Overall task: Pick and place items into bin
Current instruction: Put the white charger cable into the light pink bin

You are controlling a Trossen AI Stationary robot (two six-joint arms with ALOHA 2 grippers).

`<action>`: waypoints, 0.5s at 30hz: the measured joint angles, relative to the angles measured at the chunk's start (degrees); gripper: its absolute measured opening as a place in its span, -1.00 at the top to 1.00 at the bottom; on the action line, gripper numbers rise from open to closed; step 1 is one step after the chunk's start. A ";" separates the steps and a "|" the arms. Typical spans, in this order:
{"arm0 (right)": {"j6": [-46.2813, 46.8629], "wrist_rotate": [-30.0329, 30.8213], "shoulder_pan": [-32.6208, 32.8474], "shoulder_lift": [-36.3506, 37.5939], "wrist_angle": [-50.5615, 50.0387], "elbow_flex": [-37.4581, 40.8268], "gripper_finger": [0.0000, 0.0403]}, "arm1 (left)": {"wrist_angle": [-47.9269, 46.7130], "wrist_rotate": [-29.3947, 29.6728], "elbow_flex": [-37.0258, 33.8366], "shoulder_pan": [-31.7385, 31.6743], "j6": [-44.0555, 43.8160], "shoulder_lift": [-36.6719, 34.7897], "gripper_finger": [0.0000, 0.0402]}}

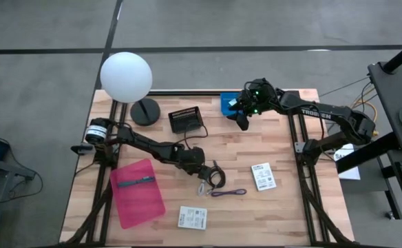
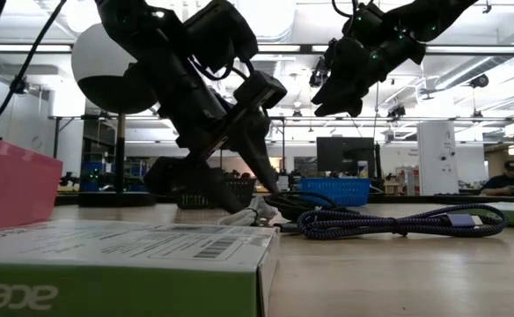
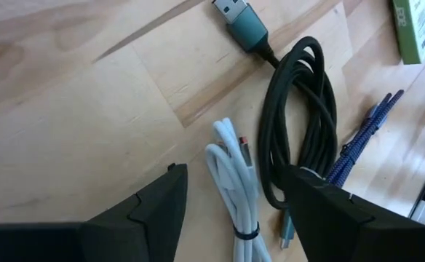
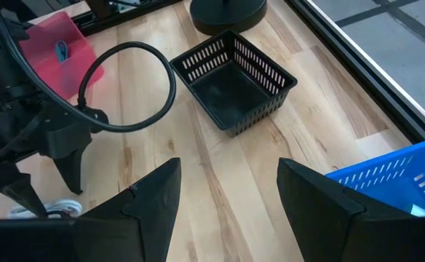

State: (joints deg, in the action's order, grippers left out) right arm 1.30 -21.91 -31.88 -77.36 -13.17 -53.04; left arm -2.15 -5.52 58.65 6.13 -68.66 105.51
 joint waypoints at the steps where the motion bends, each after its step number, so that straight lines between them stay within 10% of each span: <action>1: 0.02 0.01 0.00 0.00 0.00 0.00 -0.07 | 0.00 0.00 0.00 0.00 0.02 0.00 0.02; 15: 0.02 0.00 0.00 0.00 0.00 0.00 -0.07 | 0.16 -0.19 -0.01 0.00 0.57 0.00 0.39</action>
State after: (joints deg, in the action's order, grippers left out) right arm 1.32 -21.91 -31.88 -77.36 -13.17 -53.04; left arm -1.99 -5.71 58.64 6.13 -68.10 105.51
